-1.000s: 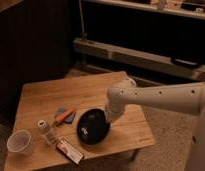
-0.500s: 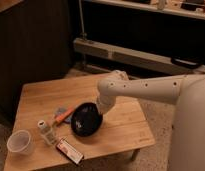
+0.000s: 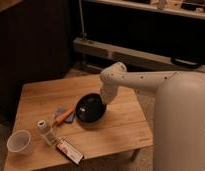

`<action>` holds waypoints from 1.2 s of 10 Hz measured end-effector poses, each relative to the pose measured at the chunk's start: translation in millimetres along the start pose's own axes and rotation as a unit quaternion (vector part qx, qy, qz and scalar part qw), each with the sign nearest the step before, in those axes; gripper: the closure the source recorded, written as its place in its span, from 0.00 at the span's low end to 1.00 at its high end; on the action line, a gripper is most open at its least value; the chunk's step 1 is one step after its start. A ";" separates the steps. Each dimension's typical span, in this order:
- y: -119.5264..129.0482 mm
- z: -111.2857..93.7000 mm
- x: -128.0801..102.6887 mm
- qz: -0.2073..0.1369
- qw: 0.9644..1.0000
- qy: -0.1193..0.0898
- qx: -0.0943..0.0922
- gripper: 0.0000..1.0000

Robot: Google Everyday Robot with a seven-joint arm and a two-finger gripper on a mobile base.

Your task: Drag the ceramic bowl in a circle

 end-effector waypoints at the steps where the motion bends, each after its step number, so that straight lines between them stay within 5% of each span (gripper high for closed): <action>1: -18.3 3.7 -0.5 0.022 1.000 0.003 0.008 1.00; 4: -69.0 9.0 13.6 0.081 0.996 0.014 0.029 1.00; 9: -150.9 4.9 68.0 0.165 0.983 0.033 0.076 1.00; 11: -157.8 1.4 84.1 0.176 0.980 0.036 0.084 1.00; 12: -138.4 -14.7 133.3 0.174 0.980 0.039 0.088 1.00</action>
